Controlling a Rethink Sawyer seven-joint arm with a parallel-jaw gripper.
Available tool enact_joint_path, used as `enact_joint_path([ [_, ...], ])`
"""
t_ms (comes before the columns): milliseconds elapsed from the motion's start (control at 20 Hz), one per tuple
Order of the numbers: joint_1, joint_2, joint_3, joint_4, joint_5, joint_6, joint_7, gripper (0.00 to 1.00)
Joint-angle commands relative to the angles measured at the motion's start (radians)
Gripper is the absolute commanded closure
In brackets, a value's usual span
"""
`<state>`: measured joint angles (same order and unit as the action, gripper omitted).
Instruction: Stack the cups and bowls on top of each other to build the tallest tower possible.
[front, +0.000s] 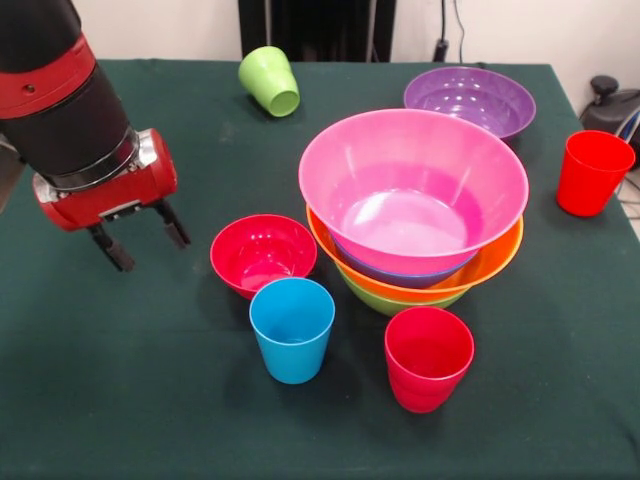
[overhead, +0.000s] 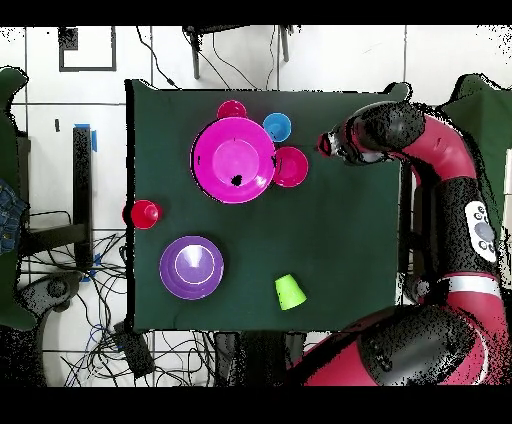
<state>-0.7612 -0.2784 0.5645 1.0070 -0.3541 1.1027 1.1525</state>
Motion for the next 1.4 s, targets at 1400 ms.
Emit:
enact_joint_path([
  [1400,0.048,0.022,-0.024,0.173,0.060,-0.145,0.073,0.00],
])
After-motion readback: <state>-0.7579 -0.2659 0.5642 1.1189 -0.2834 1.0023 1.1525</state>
